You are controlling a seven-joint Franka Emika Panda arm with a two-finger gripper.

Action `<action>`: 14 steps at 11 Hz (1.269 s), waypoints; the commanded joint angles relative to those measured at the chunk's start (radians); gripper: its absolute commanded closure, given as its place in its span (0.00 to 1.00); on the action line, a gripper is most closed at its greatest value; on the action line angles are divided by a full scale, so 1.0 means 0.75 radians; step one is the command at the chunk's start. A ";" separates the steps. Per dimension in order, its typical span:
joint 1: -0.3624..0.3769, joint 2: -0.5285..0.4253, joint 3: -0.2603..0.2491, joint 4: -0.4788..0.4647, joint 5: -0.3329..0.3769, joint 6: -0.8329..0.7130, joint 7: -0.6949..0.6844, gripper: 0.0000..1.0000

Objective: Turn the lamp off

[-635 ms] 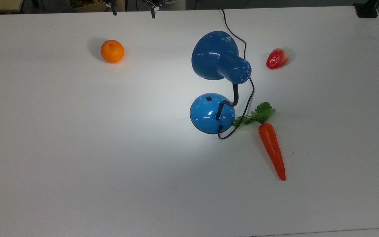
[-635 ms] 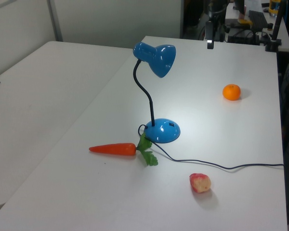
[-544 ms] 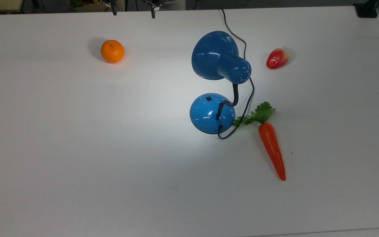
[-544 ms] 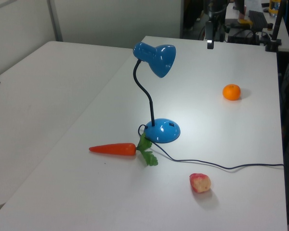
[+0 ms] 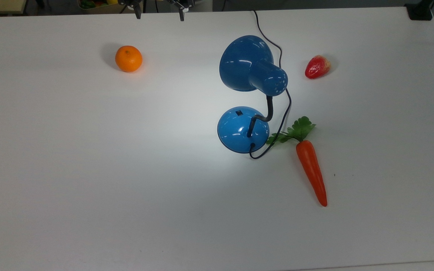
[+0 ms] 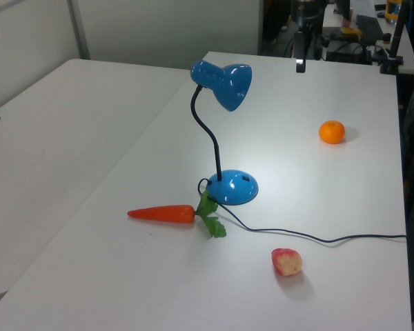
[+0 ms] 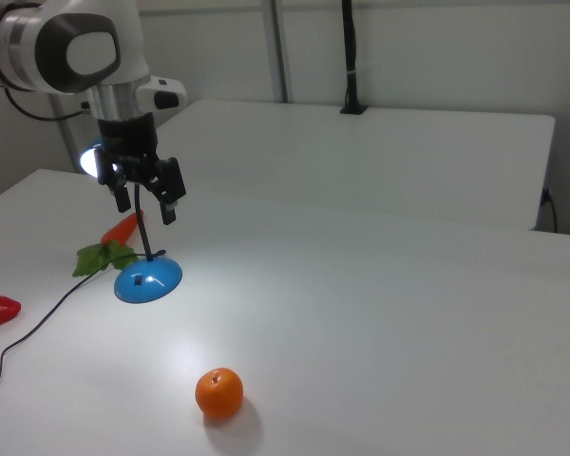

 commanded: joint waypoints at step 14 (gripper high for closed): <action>0.107 -0.015 0.030 -0.338 0.258 0.582 -0.448 1.00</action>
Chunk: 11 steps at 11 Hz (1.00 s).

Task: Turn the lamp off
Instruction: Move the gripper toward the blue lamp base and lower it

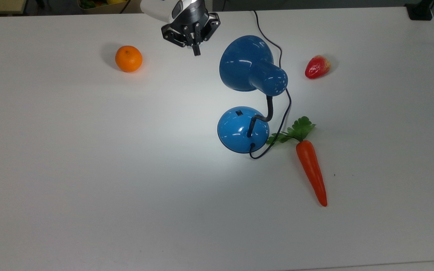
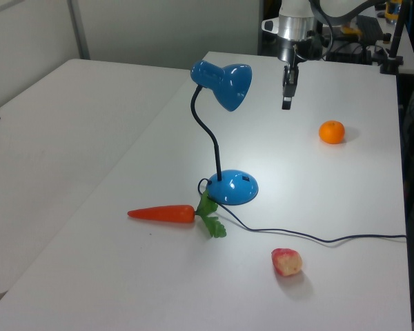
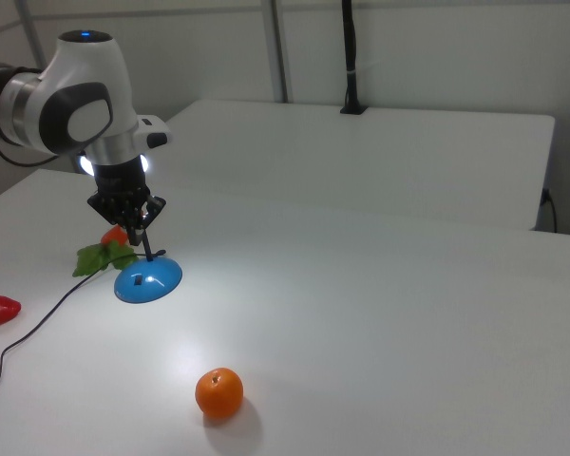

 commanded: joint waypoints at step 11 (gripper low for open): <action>0.129 0.310 0.068 -0.035 0.207 0.575 -0.168 1.00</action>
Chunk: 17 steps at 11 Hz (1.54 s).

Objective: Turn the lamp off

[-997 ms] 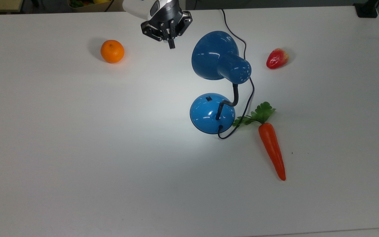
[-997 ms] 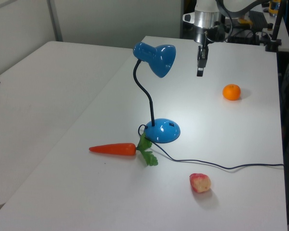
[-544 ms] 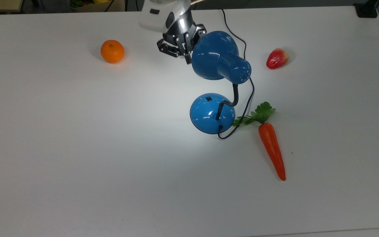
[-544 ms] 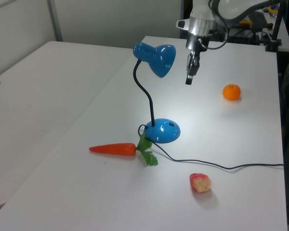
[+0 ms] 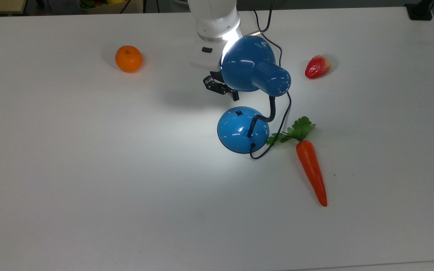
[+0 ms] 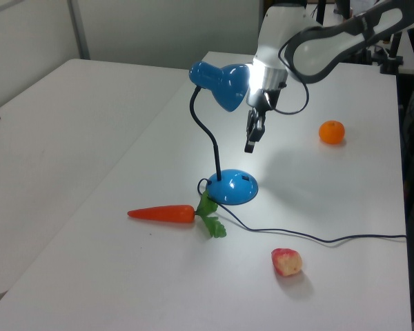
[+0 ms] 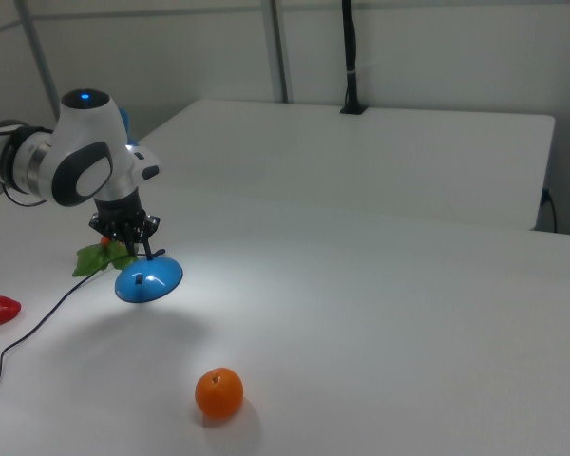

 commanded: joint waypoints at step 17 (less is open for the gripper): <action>0.011 0.094 0.002 -0.103 0.011 0.238 -0.200 1.00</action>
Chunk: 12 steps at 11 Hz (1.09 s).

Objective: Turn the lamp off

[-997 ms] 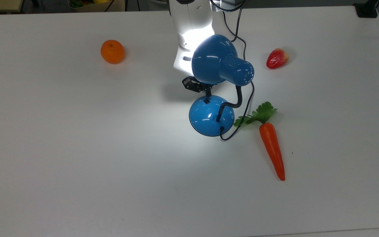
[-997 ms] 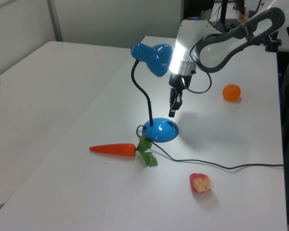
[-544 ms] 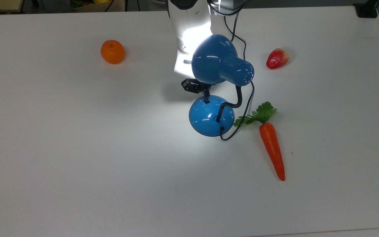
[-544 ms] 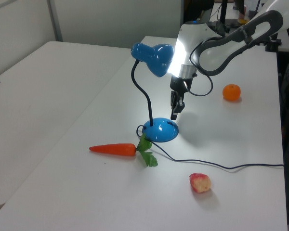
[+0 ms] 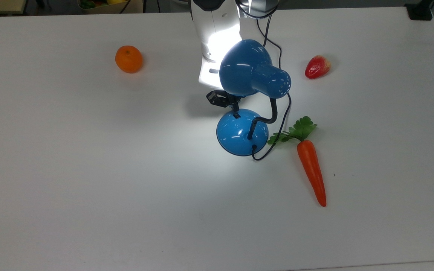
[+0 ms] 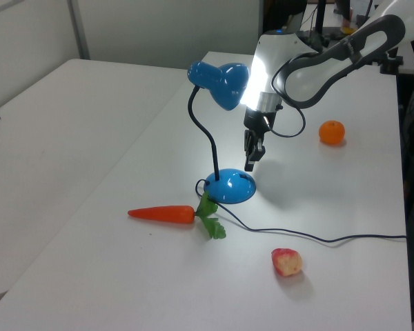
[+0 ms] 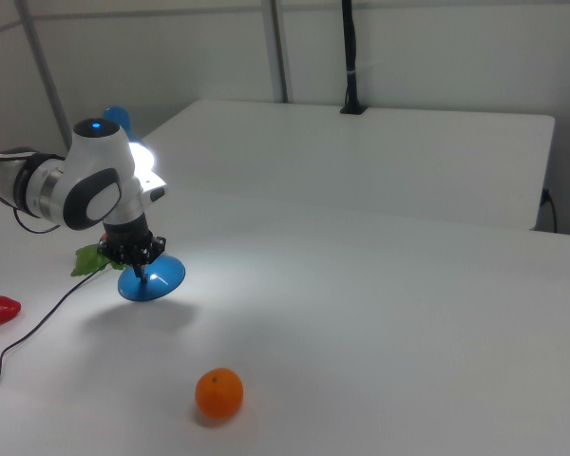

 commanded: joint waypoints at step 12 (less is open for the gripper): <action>0.020 -0.008 -0.004 -0.155 0.008 0.217 -0.076 1.00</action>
